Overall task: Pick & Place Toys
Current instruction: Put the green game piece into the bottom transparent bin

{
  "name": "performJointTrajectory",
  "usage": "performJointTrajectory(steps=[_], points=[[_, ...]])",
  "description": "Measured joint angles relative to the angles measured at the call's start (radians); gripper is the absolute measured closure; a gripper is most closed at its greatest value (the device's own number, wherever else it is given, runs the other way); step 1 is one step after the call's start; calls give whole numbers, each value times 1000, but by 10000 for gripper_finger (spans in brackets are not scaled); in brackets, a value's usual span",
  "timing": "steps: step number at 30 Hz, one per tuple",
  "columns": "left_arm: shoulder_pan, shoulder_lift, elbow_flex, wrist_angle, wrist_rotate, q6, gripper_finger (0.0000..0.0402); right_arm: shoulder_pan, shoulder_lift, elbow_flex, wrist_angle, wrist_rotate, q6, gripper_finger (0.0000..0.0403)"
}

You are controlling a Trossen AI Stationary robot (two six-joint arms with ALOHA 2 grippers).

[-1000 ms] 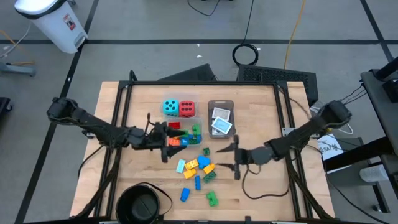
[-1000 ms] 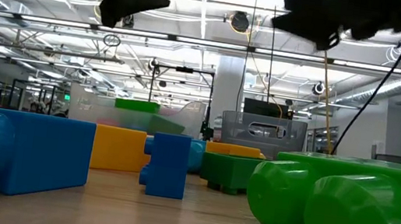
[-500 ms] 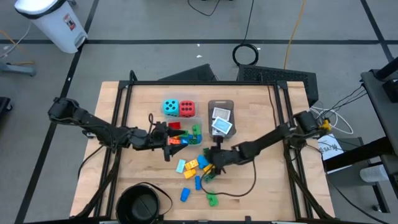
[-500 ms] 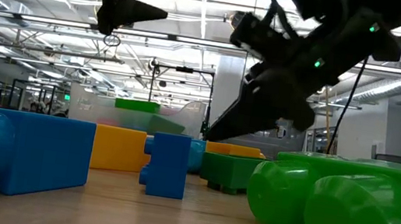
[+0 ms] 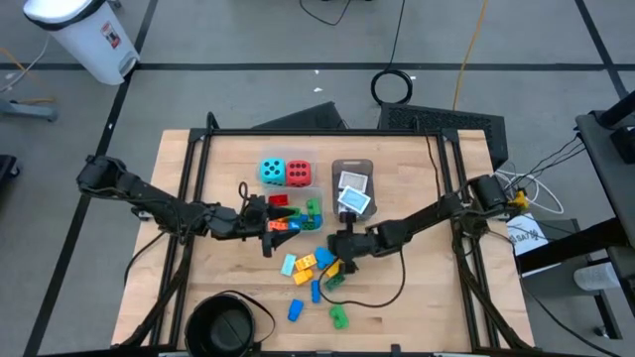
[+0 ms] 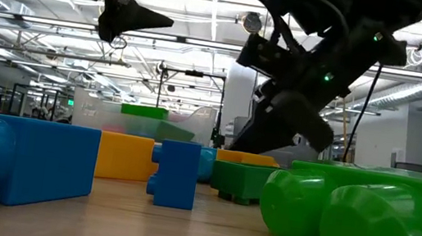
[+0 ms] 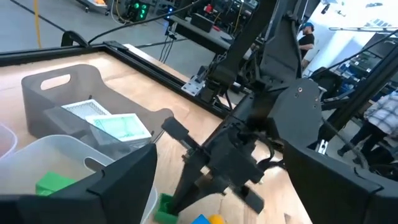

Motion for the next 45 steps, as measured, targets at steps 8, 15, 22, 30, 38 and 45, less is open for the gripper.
performJointTrajectory(steps=[8, 15, 22, 30, 38, 45], points=[[0, 0, 0, 0, 0, 1, 41, 58, -139, -7, -306, -132, 164, 402], [0, 0, 0, 1, -1, 5, 46, 173, -309, -31, -294, 33, 215, 386], [0, 0, 0, 2, -1, 5, 43, 246, -408, -186, -176, 51, 167, 278], [8, 0, 0, 11, -6, 15, 39, 214, -404, -409, 129, 37, 45, 141], [16, 0, 0, 17, -9, 28, 39, 114, -393, -492, 279, -102, 33, 131], [16, 0, 0, 17, -9, 23, 39, 90, -394, -511, 278, -182, 11, 177]])
